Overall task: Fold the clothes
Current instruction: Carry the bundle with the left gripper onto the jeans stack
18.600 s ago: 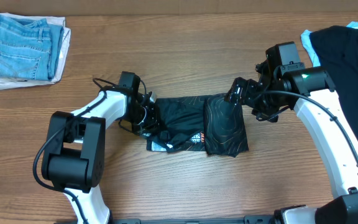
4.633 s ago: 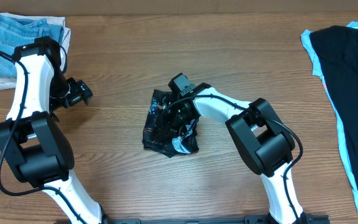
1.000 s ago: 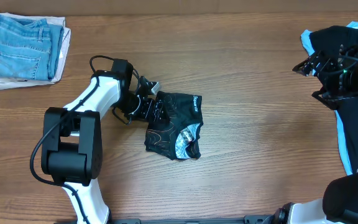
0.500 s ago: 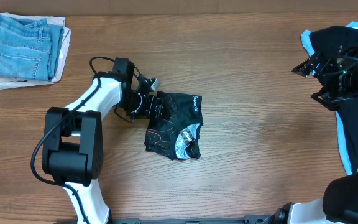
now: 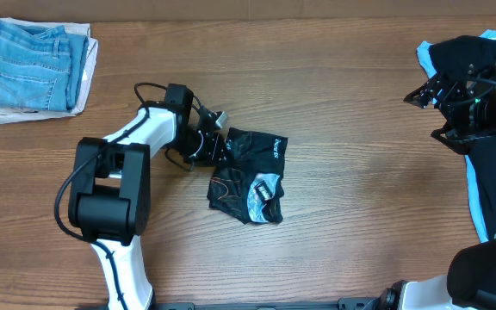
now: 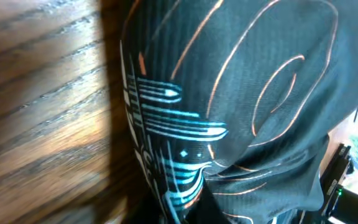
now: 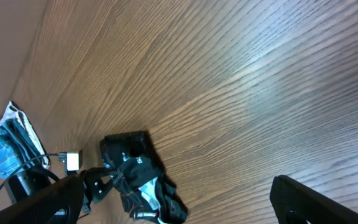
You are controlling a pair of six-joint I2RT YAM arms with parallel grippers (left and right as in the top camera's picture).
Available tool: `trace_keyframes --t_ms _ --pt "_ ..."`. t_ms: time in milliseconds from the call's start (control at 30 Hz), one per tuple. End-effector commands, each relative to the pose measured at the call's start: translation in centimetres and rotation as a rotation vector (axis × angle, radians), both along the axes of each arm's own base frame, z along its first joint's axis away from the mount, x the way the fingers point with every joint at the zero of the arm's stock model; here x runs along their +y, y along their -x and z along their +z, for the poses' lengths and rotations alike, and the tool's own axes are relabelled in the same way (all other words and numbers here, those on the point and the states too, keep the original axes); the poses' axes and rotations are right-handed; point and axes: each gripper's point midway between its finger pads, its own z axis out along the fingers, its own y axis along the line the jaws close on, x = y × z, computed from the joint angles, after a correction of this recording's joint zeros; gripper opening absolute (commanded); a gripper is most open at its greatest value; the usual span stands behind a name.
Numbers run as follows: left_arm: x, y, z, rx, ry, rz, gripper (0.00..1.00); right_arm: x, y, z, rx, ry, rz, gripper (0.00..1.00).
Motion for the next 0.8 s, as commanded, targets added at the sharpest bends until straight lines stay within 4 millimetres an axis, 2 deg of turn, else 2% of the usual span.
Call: trace_keyframes --t_ms 0,133,367,600,767 --pt "1.8 2.0 -5.0 0.069 -0.158 -0.019 0.04 0.1 -0.1 2.1 -0.068 0.019 0.011 1.00" --pt "2.6 0.2 -4.9 0.021 -0.175 0.016 0.04 0.0 0.0 2.1 -0.065 0.022 0.010 1.00" --pt "6.4 -6.2 -3.5 -0.094 -0.201 0.215 0.04 0.2 0.3 1.9 -0.049 0.017 0.013 1.00" --pt "12.3 -13.1 -1.2 -0.284 -0.193 0.421 0.04 0.3 0.8 1.7 -0.027 0.008 0.013 1.00" --pt "17.2 -15.5 -0.6 -0.383 -0.257 0.522 0.04 0.6 1.4 1.5 0.002 -0.002 0.013 1.00"
